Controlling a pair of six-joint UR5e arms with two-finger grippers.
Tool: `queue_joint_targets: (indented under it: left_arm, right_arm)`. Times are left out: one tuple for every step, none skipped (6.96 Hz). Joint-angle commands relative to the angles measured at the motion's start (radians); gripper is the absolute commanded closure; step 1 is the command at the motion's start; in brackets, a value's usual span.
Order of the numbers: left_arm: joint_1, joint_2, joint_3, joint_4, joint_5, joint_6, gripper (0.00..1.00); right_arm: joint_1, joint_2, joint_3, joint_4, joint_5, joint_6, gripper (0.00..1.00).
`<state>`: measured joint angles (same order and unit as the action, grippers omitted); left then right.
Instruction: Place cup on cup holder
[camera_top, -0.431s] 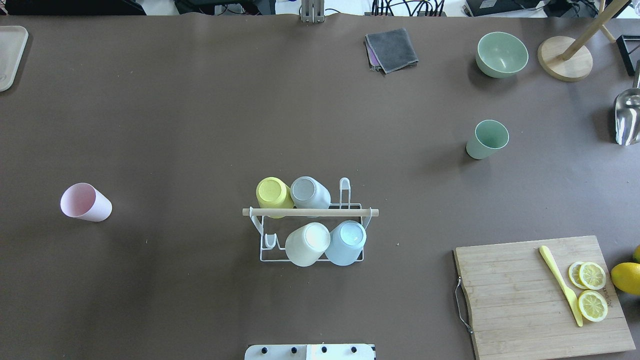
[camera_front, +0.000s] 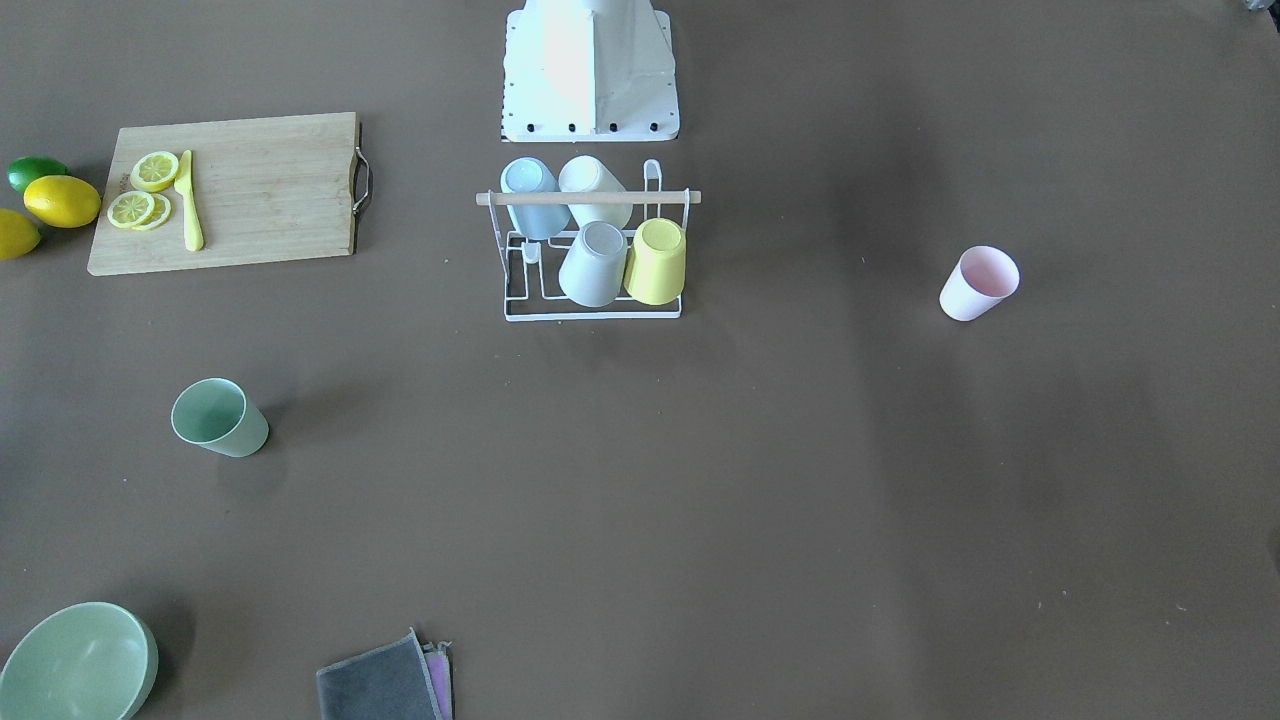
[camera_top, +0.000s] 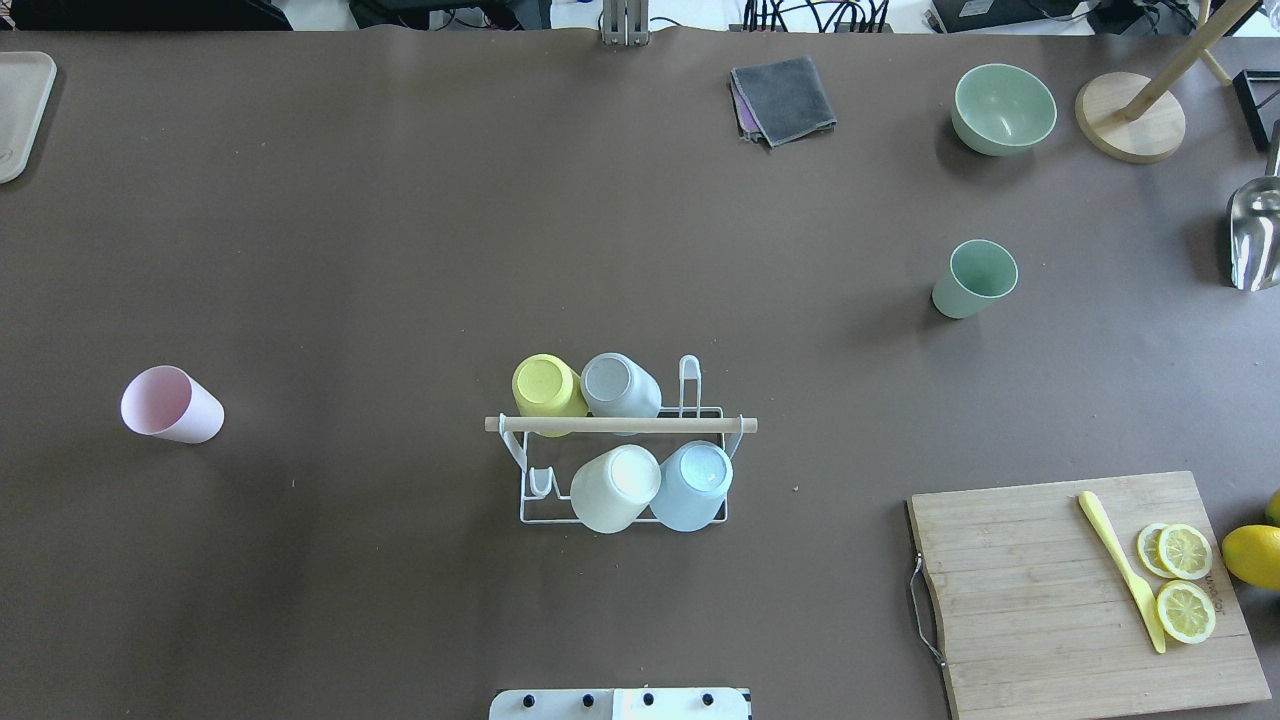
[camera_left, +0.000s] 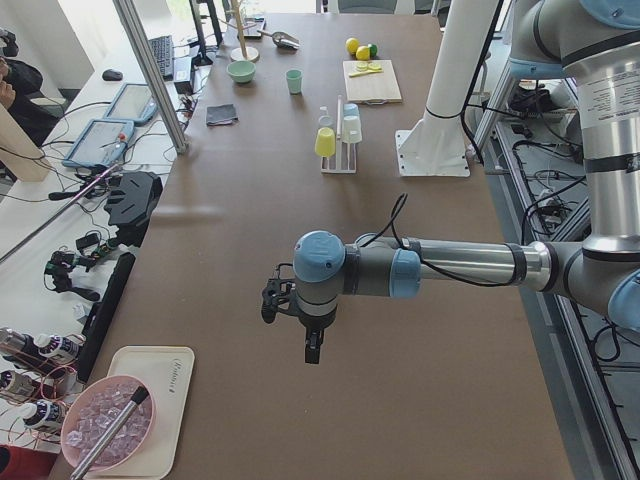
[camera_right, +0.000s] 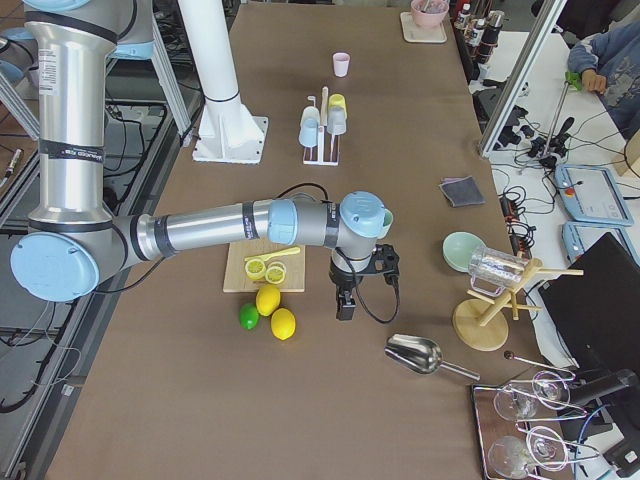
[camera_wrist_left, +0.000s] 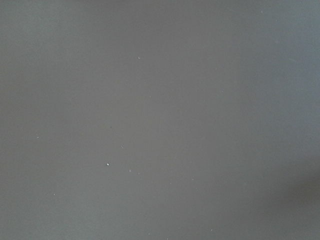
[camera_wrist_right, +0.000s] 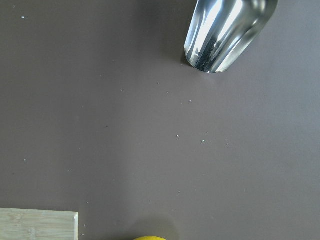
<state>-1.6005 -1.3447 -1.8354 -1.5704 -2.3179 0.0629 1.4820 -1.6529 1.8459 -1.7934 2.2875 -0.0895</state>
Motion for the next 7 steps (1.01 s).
queue_joint_targets:
  left_arm:
    - [0.004,-0.011,0.001,0.0,0.0,0.0,0.02]
    - [0.002,-0.011,0.001,0.0,0.0,0.0,0.02]
    - [0.002,-0.011,0.001,0.0,0.0,0.0,0.02]
    - [0.002,-0.008,0.001,0.0,0.0,-0.001,0.02]
    - [0.002,-0.007,0.001,0.0,0.0,0.0,0.02]
    - [0.002,-0.007,0.001,0.0,0.0,0.0,0.02]
    - [0.002,-0.007,-0.001,0.0,0.0,0.0,0.02]
  right_arm:
    - [0.0,-0.002,-0.002,0.0,0.0,-0.001,0.0]
    - [0.0,0.001,0.003,0.0,-0.002,0.002,0.0]
    - [0.0,0.005,0.004,0.0,-0.002,0.002,0.0]
    - [-0.008,0.01,0.001,0.0,-0.003,0.002,0.0]
    - [-0.034,0.019,0.003,0.0,0.001,0.007,0.0]
    - [-0.076,0.084,0.004,-0.024,-0.016,0.008,0.0]
    - [-0.112,0.15,0.003,-0.087,-0.048,0.007,0.0]
